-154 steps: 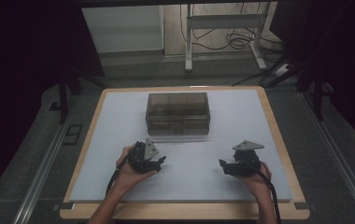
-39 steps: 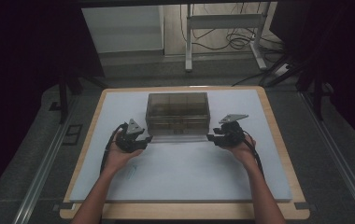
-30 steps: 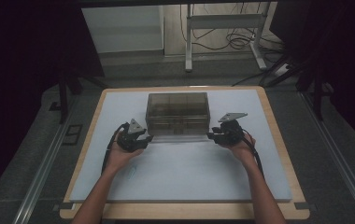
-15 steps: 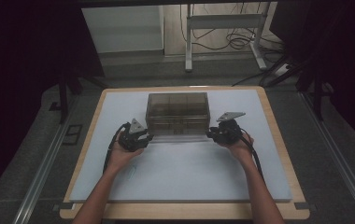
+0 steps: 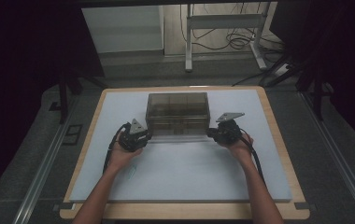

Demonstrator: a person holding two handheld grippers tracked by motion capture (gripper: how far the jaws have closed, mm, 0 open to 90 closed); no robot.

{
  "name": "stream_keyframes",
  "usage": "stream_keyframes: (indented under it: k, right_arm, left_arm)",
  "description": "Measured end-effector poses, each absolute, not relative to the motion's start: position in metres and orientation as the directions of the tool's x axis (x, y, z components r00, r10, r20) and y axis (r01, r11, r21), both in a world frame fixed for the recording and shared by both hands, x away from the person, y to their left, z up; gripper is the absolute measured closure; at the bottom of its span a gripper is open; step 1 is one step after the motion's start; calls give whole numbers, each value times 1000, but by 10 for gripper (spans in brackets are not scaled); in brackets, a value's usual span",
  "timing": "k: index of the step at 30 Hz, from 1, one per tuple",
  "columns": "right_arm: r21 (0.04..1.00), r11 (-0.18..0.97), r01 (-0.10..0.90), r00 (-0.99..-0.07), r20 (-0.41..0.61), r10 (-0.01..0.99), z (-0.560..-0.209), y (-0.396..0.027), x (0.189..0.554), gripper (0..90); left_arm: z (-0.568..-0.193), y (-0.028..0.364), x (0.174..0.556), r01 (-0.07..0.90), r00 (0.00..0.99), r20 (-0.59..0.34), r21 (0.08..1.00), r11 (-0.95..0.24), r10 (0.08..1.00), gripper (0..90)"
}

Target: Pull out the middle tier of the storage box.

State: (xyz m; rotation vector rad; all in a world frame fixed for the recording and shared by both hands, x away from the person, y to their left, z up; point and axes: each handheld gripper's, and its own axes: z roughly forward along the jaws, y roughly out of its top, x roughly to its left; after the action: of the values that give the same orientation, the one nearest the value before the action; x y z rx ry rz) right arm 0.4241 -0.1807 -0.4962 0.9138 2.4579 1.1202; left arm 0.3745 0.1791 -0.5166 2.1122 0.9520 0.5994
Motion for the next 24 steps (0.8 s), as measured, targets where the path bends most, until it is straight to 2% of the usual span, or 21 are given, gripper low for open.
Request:
stream_keyframes:
  k: [24]
  right_arm:
    - [756,504,418,-762,-10,647,-497,-181,420,782]
  left_arm:
    - [-515,178,371,441,616,128,762,-474,777,776]
